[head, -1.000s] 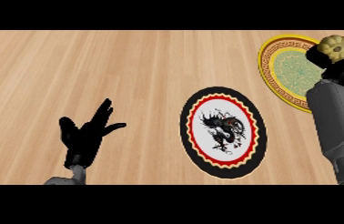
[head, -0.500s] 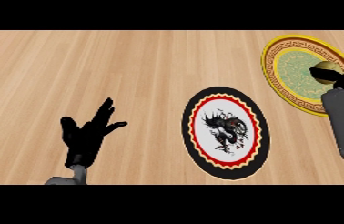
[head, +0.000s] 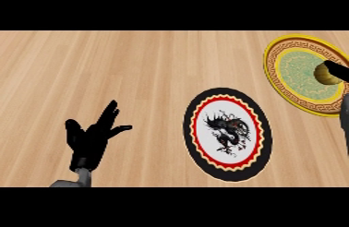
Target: Pick the squash from the plate and place it in the plate
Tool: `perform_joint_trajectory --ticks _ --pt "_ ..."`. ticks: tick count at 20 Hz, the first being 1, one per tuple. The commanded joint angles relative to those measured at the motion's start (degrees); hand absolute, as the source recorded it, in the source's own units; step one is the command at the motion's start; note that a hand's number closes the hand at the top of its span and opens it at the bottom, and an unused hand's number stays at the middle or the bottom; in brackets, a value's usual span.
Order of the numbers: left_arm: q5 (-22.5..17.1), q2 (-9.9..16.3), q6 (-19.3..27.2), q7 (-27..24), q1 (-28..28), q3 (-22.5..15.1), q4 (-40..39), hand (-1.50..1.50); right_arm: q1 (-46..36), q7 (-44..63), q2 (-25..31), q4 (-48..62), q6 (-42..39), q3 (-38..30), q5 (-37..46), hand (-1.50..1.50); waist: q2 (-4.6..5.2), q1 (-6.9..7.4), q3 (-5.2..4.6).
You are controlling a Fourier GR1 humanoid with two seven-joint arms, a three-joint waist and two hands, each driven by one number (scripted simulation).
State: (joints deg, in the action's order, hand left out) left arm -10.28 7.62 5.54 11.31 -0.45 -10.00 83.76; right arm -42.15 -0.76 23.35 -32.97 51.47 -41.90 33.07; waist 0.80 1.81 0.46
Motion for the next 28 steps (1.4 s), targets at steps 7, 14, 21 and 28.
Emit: perform_joint_trajectory --ticks 7,14,21,28 --pt "1.8 0.7 1.4 1.1 4.7 0.5 1.4 0.00 6.8 -14.6 -3.8 -8.3 -12.9 -4.9 -18.5 -1.50 -0.95 -1.78 -0.43" --pt "-0.1 2.9 -1.0 0.1 2.8 4.5 -1.4 0.00 20.8 -14.0 -11.6 -24.9 -22.4 0.4 -21.8 -1.50 -1.13 -2.69 -0.52" --pt "0.3 1.5 -2.0 -1.7 2.1 4.4 -3.8 0.00 32.4 -2.8 -17.6 -41.8 -20.7 10.0 -14.8 -1.50 -0.92 -2.20 -0.52" --pt "2.2 -0.1 -0.3 0.6 3.1 3.2 -1.0 0.00 45.8 2.7 -23.2 -56.1 -17.8 18.5 -12.6 -1.50 -0.88 -1.98 -0.47"
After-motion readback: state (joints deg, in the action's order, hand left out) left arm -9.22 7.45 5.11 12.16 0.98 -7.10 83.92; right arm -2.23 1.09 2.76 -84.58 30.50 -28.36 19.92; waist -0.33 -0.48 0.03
